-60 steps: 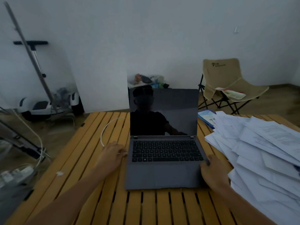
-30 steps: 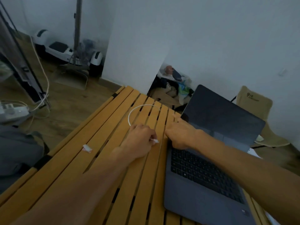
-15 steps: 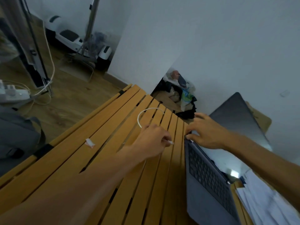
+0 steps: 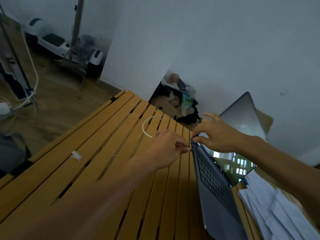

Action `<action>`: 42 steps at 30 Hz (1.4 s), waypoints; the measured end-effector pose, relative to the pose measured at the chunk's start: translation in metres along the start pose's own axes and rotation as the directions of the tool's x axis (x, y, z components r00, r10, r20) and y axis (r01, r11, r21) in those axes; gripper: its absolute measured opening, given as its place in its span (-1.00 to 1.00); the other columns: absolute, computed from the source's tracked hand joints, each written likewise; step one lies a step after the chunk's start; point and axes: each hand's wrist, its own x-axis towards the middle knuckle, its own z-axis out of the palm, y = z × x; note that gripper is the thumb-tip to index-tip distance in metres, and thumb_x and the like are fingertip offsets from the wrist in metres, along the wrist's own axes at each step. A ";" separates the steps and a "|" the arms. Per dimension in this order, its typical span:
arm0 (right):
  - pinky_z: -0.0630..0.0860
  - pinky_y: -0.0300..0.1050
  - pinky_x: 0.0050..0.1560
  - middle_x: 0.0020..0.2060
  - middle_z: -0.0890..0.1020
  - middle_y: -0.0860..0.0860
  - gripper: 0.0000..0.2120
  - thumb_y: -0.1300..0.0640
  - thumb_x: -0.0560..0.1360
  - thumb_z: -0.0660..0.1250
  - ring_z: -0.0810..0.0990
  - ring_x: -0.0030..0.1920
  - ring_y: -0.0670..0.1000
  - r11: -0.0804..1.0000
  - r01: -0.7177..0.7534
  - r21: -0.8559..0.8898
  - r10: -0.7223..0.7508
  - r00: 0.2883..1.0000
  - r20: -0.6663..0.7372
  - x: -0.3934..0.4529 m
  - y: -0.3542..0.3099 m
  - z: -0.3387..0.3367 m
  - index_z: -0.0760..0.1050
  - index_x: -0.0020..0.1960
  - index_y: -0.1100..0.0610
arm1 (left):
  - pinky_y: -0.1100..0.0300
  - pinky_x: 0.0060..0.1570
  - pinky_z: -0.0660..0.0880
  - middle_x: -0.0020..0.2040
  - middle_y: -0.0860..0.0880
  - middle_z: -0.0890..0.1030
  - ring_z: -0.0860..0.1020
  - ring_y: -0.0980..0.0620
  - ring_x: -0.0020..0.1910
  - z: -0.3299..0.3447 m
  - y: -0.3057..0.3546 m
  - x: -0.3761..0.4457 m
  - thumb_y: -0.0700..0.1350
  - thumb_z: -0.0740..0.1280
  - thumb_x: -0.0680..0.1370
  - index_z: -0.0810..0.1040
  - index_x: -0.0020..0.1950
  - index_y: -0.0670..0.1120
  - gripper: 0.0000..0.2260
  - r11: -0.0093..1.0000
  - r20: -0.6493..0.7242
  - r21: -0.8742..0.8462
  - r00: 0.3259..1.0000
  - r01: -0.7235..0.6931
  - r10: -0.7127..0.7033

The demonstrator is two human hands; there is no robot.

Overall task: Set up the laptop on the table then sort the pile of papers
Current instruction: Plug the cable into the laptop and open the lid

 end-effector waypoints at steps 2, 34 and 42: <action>-0.12 -0.07 0.55 -0.02 0.67 -0.10 -0.78 -0.11 0.61 0.23 0.53 0.13 -0.10 1.000 -0.003 0.004 0.003 1.000 0.004 -0.001 0.000 -0.001 0.64 0.06 -0.11 | -0.08 0.19 0.44 -0.04 0.21 0.65 0.53 0.14 0.05 0.002 -0.002 0.002 0.05 0.38 0.54 0.68 0.00 0.14 -0.90 0.999 -0.007 -0.035 1.000 0.016 -0.017; -0.06 -0.01 0.58 -0.10 0.65 -0.09 -0.79 -0.09 0.61 0.24 0.51 0.03 -0.10 1.000 -0.001 -0.029 0.003 0.998 0.061 0.010 -0.015 0.006 0.63 0.00 -0.07 | 0.08 0.21 0.22 0.00 0.12 0.56 0.38 0.08 0.09 -0.001 0.009 0.005 0.02 0.27 0.60 0.63 0.05 0.08 -0.85 0.914 0.030 0.386 0.992 -0.122 0.119; -0.03 -0.01 0.56 -0.36 0.41 -0.22 -0.75 -0.04 0.61 0.21 0.43 -0.12 -0.15 0.998 -0.001 -0.057 0.007 0.994 0.108 0.018 -0.022 0.021 0.63 -0.09 -0.01 | 0.08 0.21 0.24 -0.04 0.14 0.56 0.37 0.11 0.05 0.013 -0.006 -0.001 0.00 0.26 0.60 0.63 0.02 0.09 -0.85 0.927 0.041 0.354 0.993 -0.120 0.113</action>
